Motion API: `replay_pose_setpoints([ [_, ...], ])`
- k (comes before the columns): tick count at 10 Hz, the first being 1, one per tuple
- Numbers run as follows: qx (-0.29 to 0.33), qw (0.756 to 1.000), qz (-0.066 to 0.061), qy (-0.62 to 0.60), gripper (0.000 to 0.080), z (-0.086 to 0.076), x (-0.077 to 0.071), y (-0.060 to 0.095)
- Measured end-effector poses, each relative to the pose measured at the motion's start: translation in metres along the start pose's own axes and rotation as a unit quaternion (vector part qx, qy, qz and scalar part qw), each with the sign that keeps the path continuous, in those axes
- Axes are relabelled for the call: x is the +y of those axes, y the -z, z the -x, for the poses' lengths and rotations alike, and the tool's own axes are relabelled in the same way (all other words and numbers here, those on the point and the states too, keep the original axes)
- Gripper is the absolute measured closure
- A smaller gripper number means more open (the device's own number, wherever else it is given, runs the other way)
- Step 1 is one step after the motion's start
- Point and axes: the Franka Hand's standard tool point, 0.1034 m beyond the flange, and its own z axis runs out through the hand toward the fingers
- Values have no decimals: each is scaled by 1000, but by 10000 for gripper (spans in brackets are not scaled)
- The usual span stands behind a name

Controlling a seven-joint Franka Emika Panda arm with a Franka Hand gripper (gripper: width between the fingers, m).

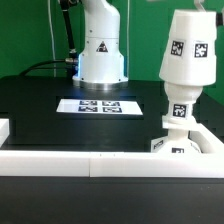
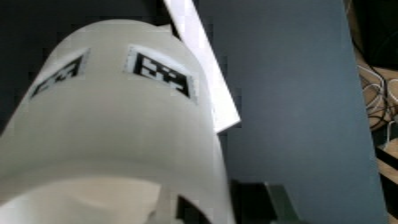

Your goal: Assemble lamp

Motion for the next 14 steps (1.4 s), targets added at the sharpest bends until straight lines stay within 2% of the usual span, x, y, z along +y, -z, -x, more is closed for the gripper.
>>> replay_pose_setpoints([
  [7,0,1000,12,-3,755,-2,13,-44],
  [12,-2,1000,14,9,748,-3,20,-45],
  [14,-13,999,17,31,388,-6,28,-39],
])
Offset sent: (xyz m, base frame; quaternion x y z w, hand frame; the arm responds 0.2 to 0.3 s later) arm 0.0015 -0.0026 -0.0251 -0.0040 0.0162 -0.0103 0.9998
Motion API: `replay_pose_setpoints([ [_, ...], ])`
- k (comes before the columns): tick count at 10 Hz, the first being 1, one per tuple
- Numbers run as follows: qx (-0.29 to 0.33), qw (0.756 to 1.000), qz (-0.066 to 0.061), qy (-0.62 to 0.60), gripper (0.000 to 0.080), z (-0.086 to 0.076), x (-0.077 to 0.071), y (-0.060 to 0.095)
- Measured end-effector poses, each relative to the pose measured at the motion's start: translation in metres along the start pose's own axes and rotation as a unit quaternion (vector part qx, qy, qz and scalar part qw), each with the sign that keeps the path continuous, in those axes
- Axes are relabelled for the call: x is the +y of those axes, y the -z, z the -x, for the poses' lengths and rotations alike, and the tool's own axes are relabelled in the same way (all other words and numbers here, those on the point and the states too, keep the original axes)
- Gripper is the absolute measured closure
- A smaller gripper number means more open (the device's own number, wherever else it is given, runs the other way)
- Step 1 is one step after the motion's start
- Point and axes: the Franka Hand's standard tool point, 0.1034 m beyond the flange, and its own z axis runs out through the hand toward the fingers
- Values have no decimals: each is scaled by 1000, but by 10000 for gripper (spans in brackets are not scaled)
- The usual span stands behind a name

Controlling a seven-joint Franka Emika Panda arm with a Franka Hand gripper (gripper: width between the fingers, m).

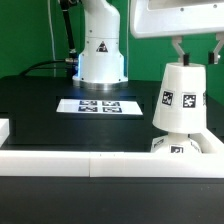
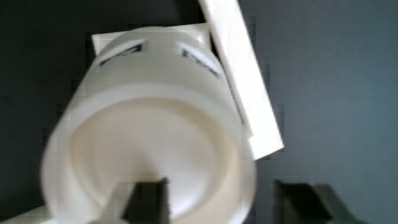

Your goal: Assemble lamp

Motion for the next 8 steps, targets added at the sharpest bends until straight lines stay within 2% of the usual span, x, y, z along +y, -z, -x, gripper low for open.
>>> replay_pose_setpoints([
  [1,-4,1000,1,7,242,-1,3,2],
  [2,-12,1000,4,13,242,0,7,5],
  [3,-21,1000,10,18,128,3,9,9],
  [5,-29,999,26,32,106,9,6,9],
  [6,-35,997,47,41,106,16,2,7],
  [8,-36,996,63,47,101,26,-10,0],
])
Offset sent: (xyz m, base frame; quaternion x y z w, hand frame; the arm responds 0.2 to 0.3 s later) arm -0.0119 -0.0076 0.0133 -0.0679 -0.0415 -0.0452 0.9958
